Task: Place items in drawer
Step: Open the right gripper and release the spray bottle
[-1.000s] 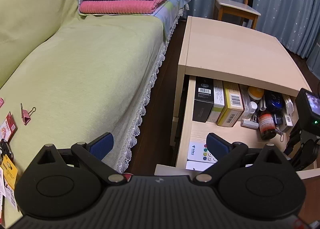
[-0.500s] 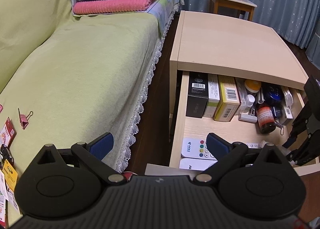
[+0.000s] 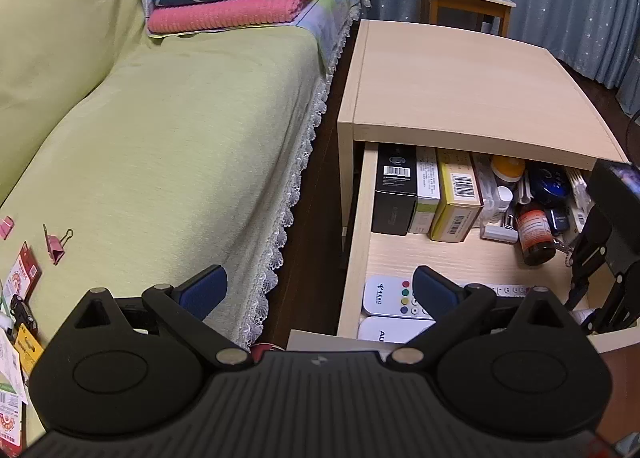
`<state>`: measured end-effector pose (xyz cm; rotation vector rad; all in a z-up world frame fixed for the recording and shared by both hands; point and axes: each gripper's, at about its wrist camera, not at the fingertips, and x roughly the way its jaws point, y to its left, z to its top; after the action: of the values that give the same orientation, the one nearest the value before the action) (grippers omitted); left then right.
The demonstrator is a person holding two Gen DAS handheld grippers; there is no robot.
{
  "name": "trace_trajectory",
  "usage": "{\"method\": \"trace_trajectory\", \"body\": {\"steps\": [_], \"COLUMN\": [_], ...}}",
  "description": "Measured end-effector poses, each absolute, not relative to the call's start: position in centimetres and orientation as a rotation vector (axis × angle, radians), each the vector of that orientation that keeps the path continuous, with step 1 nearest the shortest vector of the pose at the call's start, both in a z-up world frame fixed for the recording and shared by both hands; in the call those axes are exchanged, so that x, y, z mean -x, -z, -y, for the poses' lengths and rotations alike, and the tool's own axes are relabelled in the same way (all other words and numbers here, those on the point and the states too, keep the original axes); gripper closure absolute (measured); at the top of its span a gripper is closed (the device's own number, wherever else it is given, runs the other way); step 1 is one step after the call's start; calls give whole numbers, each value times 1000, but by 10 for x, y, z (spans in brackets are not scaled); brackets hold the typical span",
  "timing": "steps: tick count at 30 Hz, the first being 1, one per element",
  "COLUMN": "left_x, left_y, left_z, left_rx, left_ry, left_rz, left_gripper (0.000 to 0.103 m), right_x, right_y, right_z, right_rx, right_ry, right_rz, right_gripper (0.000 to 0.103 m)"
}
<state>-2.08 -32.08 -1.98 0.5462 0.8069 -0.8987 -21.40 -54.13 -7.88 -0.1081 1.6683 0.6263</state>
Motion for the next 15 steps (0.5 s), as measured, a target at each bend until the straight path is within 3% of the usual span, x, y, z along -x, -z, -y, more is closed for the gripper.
{"method": "trace_trajectory", "body": {"steps": [12,15], "left_x": [20,21], "left_y": [23,24], "left_z": [324,326], "left_rx": [-560,-561], "left_ry": [902,910], "left_rz": [-815,-818], "left_gripper": [3,3], "right_x": [248,234], "right_y": [30,63], "right_z": [610,555], "right_rx": [-145,-142], "right_ry": [-378,-259], "right_rz": [-1538,-1554], "right_gripper": [74,76]}}
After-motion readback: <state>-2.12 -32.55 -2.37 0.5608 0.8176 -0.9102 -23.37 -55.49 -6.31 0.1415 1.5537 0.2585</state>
